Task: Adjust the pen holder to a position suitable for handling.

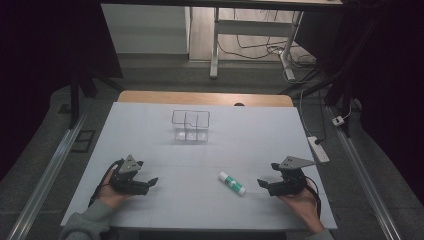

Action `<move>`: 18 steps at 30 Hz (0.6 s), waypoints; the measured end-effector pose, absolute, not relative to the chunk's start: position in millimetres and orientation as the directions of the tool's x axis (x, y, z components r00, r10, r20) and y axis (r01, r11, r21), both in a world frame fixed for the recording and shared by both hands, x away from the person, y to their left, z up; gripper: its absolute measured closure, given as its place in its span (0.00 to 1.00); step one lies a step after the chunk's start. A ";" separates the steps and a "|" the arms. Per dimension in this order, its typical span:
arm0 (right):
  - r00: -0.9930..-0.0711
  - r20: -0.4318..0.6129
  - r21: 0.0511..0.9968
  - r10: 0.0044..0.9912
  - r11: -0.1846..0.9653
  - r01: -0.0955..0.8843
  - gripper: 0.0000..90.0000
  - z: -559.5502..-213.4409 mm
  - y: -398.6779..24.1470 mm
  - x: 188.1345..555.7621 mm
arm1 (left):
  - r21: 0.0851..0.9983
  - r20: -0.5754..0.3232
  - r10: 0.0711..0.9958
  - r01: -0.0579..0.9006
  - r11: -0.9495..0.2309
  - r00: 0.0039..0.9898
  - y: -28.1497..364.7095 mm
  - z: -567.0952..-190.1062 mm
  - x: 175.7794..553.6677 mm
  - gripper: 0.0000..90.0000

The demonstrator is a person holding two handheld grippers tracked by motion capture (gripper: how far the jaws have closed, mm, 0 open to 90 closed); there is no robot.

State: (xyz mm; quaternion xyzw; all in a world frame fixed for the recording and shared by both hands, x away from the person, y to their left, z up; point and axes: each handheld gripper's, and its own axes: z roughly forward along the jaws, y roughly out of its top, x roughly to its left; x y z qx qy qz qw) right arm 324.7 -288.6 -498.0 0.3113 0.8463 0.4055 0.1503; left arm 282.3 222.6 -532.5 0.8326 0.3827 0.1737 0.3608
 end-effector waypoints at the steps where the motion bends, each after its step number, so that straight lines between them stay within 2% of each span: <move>1: -0.760 0.000 0.780 0.650 0.476 0.407 0.16 -498.2 -288.7 324.7 | 0.734 0.013 0.763 0.512 -0.447 0.647 222.6 -532.5 282.3 0.18; 18: -0.759 0.012 0.794 0.651 0.456 0.403 0.16 -497.8 -291.2 323.9 | 0.732 0.015 0.761 0.511 -0.450 0.648 222.5 -532.2 282.0 0.18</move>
